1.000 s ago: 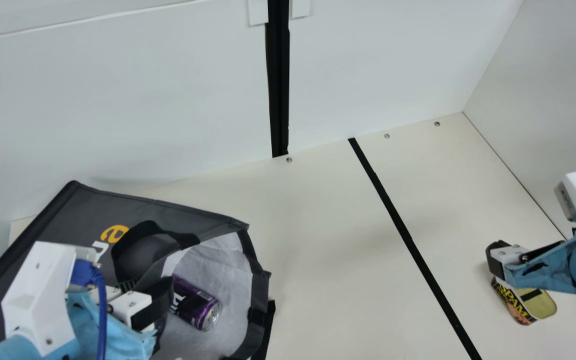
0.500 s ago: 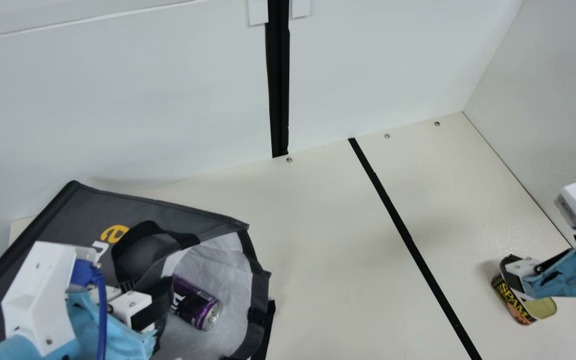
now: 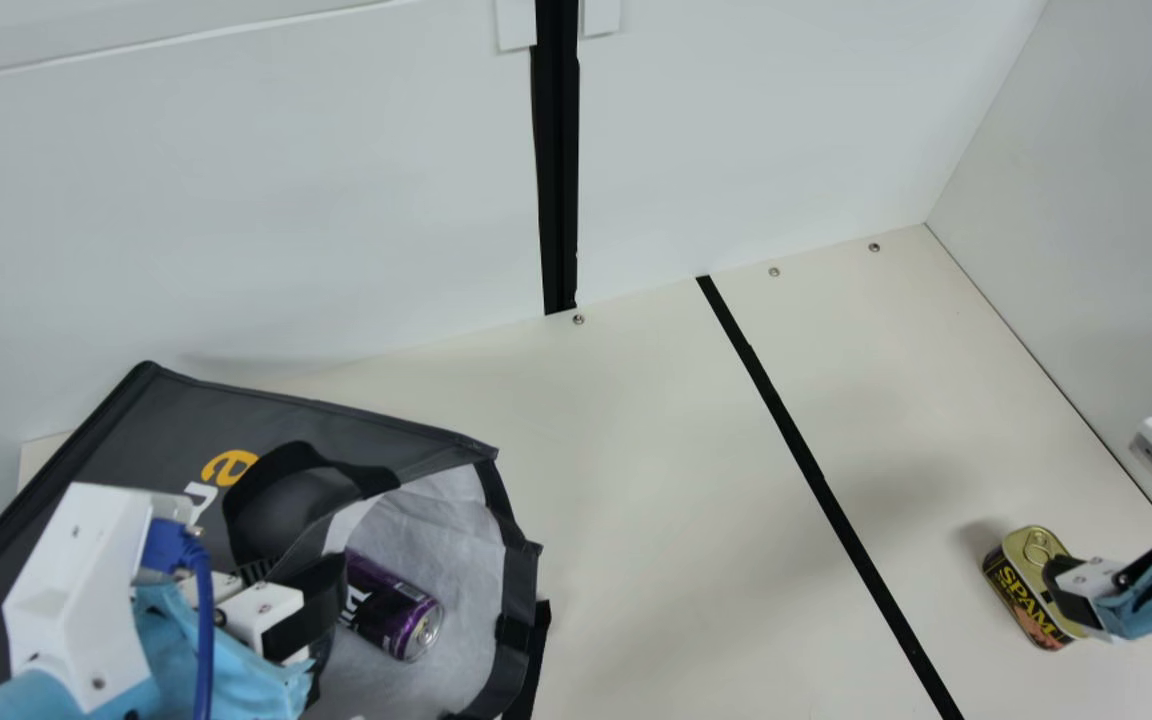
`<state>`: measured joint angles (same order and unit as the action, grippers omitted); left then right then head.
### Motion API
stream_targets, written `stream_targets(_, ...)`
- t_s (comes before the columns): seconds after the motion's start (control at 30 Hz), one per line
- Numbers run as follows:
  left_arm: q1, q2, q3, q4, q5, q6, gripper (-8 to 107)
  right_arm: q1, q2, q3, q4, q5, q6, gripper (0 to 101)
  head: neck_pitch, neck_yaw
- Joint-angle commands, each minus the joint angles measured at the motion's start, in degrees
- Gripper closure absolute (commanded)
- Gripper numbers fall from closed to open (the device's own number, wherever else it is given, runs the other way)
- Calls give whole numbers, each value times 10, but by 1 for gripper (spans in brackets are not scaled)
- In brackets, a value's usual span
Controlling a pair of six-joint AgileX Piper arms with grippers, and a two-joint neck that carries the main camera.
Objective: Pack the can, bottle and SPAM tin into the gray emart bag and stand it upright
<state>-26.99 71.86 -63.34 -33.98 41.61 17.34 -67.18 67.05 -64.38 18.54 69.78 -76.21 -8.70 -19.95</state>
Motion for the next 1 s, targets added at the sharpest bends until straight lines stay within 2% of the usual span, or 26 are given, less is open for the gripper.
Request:
stream_targets(0.0,0,0,0,0,0,0,107,-11,7,2,0,1,-23,6,-13,0)
stream_targets(0.47,0,0,0,0,0,0,107,-57,57,19,-5,1,-80,6,-13,0)
stream_targets(0.97,0,0,0,0,0,0,107,-51,113,9,-22,-7,-65,6,-13,0)
